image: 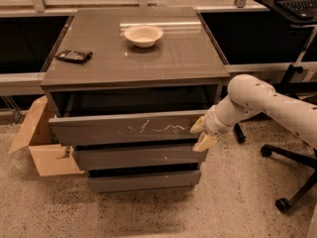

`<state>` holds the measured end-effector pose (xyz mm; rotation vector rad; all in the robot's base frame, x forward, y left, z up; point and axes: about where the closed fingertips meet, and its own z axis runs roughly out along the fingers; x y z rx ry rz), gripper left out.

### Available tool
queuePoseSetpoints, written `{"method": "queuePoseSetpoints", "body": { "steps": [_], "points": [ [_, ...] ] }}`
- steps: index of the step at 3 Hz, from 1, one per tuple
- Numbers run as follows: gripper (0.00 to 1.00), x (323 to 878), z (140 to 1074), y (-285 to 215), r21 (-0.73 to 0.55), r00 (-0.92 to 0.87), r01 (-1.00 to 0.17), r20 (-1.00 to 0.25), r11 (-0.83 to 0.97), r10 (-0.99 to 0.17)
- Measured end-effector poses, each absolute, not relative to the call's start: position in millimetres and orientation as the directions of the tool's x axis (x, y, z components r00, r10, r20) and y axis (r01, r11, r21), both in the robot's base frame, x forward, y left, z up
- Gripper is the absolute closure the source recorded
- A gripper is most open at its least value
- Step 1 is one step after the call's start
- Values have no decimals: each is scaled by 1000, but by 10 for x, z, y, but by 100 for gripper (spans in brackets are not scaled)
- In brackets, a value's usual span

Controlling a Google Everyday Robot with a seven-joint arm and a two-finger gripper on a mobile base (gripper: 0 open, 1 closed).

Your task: Close top drawer

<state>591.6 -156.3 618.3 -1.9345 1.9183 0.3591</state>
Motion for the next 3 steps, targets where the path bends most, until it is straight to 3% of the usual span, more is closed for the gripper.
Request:
{"method": "queuePoseSetpoints", "body": {
  "steps": [1, 3],
  "points": [
    [44, 6152, 6229, -1654, -113, 21, -993, -453, 33, -891],
    [3, 6301, 6453, -1758, -161, 40, -986, -461, 40, -887]
  ]
}}
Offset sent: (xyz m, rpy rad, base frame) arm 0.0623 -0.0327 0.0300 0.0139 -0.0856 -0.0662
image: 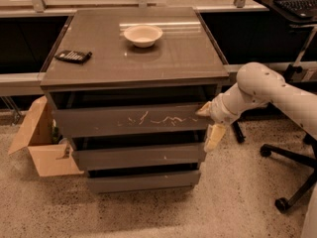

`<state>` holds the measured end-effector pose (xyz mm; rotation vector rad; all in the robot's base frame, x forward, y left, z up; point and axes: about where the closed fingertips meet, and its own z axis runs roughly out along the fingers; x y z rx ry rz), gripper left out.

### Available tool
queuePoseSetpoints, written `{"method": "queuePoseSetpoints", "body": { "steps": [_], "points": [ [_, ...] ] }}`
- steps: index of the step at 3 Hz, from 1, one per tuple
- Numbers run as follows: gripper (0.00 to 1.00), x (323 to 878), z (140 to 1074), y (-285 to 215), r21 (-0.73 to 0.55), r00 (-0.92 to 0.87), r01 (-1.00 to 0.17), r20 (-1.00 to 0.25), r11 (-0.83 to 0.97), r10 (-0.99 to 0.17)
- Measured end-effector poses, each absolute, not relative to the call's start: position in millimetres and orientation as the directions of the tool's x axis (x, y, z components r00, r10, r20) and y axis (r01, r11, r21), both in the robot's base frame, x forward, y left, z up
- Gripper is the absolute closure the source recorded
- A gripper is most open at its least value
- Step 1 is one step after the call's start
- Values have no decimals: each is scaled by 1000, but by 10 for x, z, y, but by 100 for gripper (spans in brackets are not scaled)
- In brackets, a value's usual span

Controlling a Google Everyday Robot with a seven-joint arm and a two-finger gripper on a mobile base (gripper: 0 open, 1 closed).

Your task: Close top drawer

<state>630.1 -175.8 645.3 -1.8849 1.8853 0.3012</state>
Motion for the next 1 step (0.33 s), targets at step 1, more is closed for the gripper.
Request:
{"method": "queuePoseSetpoints", "body": {
  "steps": [1],
  "points": [
    [0, 6253, 6453, -1769, -161, 40, -986, -461, 40, -887]
  ]
}}
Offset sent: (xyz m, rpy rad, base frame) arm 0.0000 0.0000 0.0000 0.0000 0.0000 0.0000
